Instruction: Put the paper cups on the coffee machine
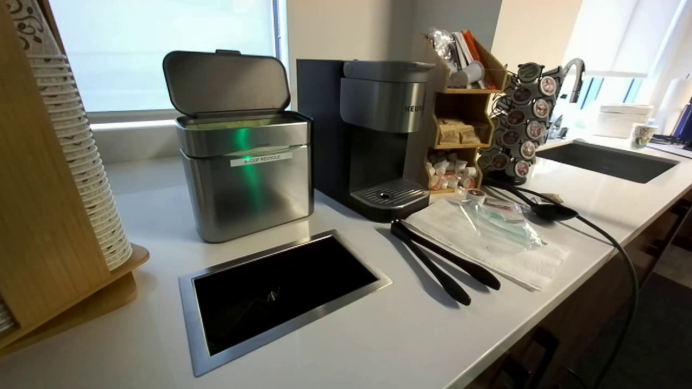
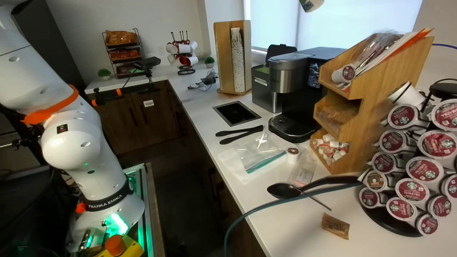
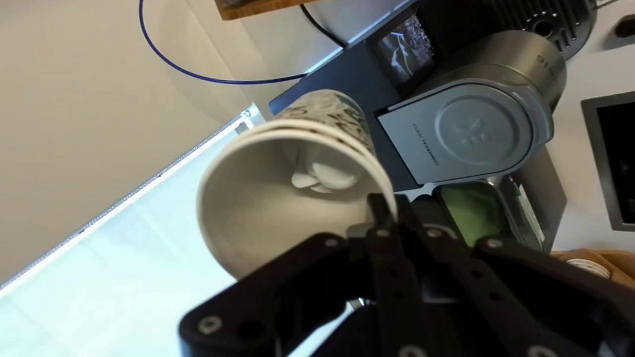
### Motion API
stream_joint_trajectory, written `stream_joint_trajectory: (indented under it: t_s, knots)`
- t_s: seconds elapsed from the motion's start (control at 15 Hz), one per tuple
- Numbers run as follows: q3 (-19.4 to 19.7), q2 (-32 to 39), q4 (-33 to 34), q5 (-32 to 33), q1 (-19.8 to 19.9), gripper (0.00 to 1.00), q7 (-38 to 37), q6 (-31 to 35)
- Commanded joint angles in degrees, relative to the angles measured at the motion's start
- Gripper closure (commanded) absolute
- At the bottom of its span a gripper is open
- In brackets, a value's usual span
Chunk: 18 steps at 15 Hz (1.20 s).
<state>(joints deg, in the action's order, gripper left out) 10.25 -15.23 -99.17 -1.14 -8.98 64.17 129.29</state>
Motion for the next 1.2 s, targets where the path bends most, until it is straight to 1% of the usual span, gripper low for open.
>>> stream_joint_trajectory:
  t_s: [0.0, 0.13, 0.27, 0.33, 0.53, 0.6, 0.67, 0.73, 1.0, 1.07, 1.13]
  knots:
    - [-2.1, 0.8, 0.6, -0.7, 2.1, 0.99, 0.6, 0.0]
    - [-2.6, 2.7, 2.9, -3.6, 1.1, 0.99, 3.0, -0.5]
    - [-3.0, 4.2, 5.4, -5.8, 0.6, 0.99, 6.2, -2.4]
    - [-3.2, 4.5, 6.4, -7.3, 0.5, 0.99, 8.0, -4.1]
    - [-3.3, 7.1, 11.7, -10.0, 1.6, 0.99, 12.5, -13.5]
    - [-3.8, 7.5, 12.4, -9.5, 2.4, 0.99, 12.5, -14.2]
    - [-4.9, 5.6, 8.8, -8.2, 2.8, 0.99, 10.0, -10.6]
    - [-5.1, 6.0, 9.5, -8.2, 3.1, 0.95, 10.1, -11.0]
    - [-5.5, 6.0, 9.4, -8.2, 3.5, 0.95, 10.1, -11.0]
    - [-5.6, 6.4, 9.9, -7.8, 3.6, 0.99, 10.3, -11.6]
    - [-5.7, 7.1, 11.5, -6.7, 3.7, 0.99, 11.4, -14.9]
